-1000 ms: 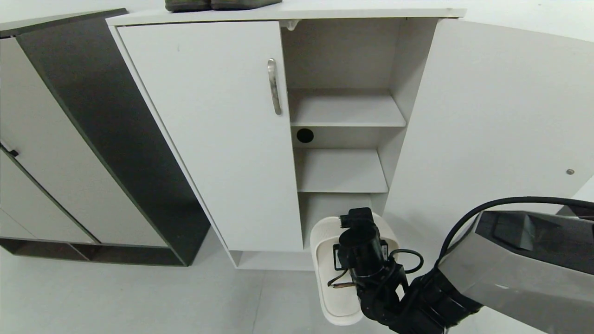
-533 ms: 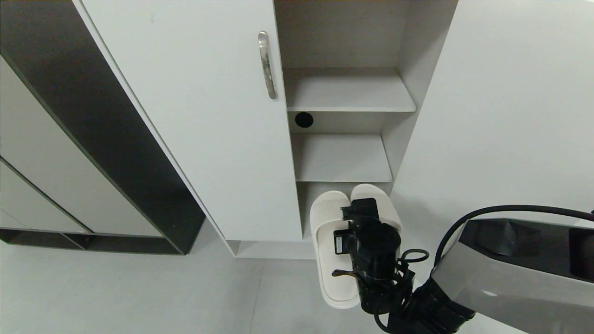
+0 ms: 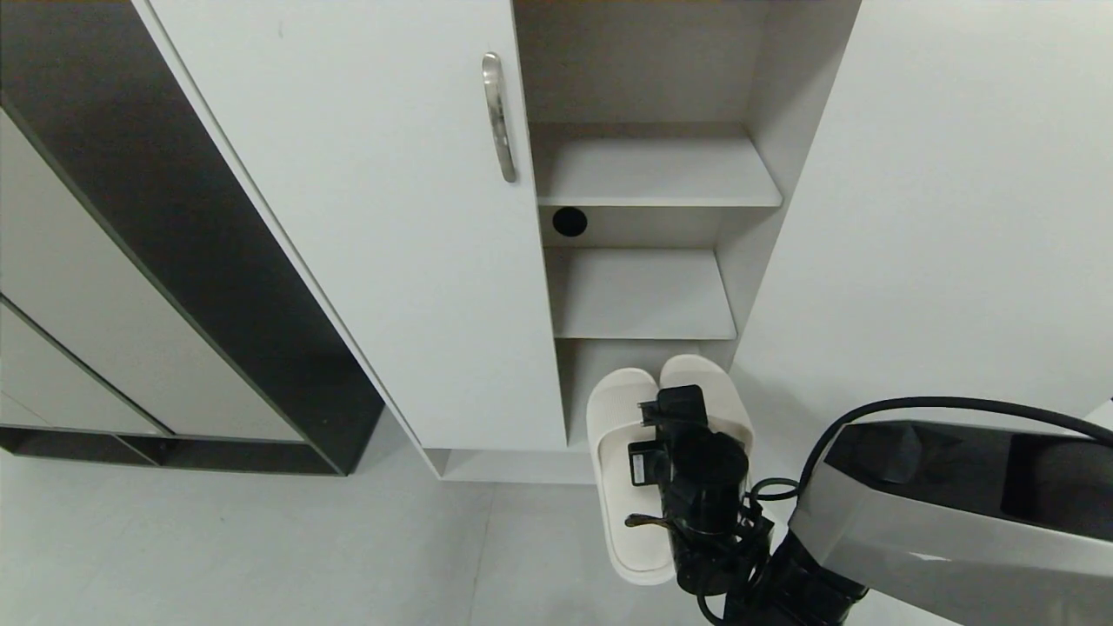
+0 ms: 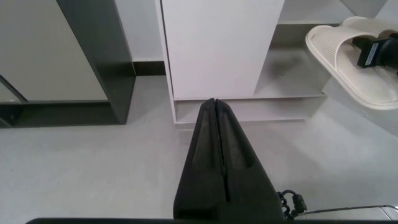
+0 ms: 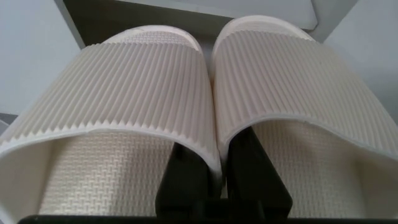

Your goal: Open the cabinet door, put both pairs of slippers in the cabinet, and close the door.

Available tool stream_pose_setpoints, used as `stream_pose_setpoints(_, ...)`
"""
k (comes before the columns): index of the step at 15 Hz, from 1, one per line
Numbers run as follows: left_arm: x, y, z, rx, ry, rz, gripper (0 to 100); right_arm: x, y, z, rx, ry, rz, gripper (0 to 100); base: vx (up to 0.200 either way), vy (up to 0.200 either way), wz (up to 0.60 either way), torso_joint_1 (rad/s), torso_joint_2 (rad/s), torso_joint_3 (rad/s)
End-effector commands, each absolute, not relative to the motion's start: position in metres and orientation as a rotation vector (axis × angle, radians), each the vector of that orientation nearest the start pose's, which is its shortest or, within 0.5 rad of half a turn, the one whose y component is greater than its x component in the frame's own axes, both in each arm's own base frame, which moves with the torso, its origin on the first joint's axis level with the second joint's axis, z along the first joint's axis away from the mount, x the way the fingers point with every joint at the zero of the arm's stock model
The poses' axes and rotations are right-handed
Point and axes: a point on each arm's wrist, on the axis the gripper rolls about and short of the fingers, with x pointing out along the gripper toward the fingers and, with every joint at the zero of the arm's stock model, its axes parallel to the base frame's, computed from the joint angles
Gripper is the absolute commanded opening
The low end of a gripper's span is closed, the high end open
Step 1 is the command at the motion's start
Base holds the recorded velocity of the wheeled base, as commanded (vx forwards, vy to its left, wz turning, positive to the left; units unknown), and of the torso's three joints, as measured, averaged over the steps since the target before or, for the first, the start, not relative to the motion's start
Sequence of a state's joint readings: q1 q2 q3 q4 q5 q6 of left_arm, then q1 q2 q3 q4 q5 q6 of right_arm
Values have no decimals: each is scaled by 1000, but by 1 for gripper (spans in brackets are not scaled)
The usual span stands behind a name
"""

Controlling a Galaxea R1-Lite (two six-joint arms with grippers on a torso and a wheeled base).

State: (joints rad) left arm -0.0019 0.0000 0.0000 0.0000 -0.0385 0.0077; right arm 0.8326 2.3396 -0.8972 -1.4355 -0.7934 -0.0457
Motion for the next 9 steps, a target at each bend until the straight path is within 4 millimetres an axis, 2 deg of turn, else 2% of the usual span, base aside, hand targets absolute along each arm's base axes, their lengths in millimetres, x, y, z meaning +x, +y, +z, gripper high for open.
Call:
stream_pose_setpoints(1, -23, -1, 76, 8, 1, -40, 0, 282, 286, 51, -53, 5, 38, 0, 200, 0, 0, 2, 2, -2)
stream_pose_setpoints(7, -23, -1, 76, 8, 1, -40, 0, 281, 285, 64, -28, -18, 38, 0, 200, 0, 0, -1, 2, 3)
stream_pose_setpoints(9, -23, -1, 76, 8, 1, -40, 0, 278, 282, 78, -10, -37, 37, 0, 200, 0, 0, 0, 2, 0)
